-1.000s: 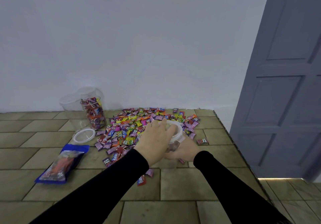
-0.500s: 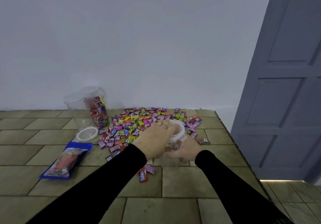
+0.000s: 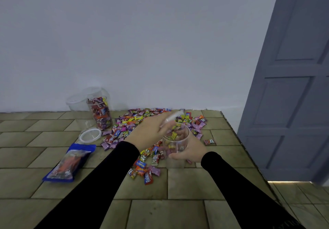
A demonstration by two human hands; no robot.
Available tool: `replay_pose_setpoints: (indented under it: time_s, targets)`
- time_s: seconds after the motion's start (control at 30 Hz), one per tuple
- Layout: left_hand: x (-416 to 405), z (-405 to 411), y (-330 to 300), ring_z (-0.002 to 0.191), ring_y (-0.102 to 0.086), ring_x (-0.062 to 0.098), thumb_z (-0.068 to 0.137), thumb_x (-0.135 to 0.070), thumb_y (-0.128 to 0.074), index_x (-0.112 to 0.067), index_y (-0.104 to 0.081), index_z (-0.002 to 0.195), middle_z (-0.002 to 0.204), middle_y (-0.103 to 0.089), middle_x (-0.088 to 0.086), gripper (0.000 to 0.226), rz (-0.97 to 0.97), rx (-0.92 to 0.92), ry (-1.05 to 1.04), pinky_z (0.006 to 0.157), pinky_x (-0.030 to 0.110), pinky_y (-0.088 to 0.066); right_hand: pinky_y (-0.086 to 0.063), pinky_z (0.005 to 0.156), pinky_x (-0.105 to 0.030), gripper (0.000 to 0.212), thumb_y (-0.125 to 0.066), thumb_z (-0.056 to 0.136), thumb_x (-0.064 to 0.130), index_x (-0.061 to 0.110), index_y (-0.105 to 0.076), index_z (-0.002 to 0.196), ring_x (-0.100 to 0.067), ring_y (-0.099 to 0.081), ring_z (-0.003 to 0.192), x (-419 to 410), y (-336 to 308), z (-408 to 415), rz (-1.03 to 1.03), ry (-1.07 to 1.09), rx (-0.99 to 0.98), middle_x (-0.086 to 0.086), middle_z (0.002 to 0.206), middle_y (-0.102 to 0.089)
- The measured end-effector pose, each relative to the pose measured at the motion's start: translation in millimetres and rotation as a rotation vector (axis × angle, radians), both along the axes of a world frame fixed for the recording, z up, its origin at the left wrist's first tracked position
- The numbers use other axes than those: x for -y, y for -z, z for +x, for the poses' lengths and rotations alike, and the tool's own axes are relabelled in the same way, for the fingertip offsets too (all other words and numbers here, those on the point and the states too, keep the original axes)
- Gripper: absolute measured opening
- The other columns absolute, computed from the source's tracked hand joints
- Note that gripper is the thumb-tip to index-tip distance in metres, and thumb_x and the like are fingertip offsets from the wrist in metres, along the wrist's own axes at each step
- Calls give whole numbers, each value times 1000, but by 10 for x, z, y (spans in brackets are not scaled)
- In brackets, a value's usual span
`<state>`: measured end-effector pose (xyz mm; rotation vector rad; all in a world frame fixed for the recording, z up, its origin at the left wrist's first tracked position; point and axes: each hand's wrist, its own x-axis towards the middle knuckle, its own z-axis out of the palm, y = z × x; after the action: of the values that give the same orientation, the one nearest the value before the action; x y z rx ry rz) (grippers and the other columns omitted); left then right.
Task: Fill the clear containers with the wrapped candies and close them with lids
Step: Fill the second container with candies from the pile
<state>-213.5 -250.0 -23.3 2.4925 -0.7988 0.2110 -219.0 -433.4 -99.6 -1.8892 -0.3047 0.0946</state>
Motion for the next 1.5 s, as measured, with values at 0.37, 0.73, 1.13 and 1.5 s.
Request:
replay_pose_setpoints:
  time_s: [0.37, 0.73, 1.13, 1.5]
  targets:
    - [-396, 131, 99, 89, -57, 11, 98, -18, -49, -23, -62, 116, 107, -64, -6, 22, 431, -311, -203, 78, 24, -43, -41, 70, -5, 84, -91, 61, 19, 22, -36, 124, -1, -58, 95, 33, 40, 73, -129, 17, -65, 17, 103, -56]
    - [-40, -27, 787, 89, -60, 15, 85, -19, -70, -15, -70, 107, 106, -71, 3, 23, 490, -551, 35, 77, 25, -45, -38, 78, -12, 92, -91, 56, 33, 27, -36, 130, -7, -53, 107, 105, 42, 52, -212, 0, -97, 17, 111, -53]
    - [-205, 10, 795, 95, -63, 8, 89, -29, -67, -20, -73, 108, 107, -70, -6, 21, 241, -428, -47, 88, 27, -50, -42, 63, -19, 59, -62, 80, -2, 20, -43, 132, -12, -51, 83, 397, 15, 143, -729, -121, -127, 6, 104, -53]
    - [-415, -31, 1478, 144, -12, 21, 64, -85, 20, -45, -18, 150, 160, -12, -5, 103, 440, -149, -248, 108, 47, -19, -25, 109, -36, 44, -39, 99, 42, 23, -46, 139, -23, -29, 136, 255, 677, 442, -993, 95, 359, -3, 146, -37]
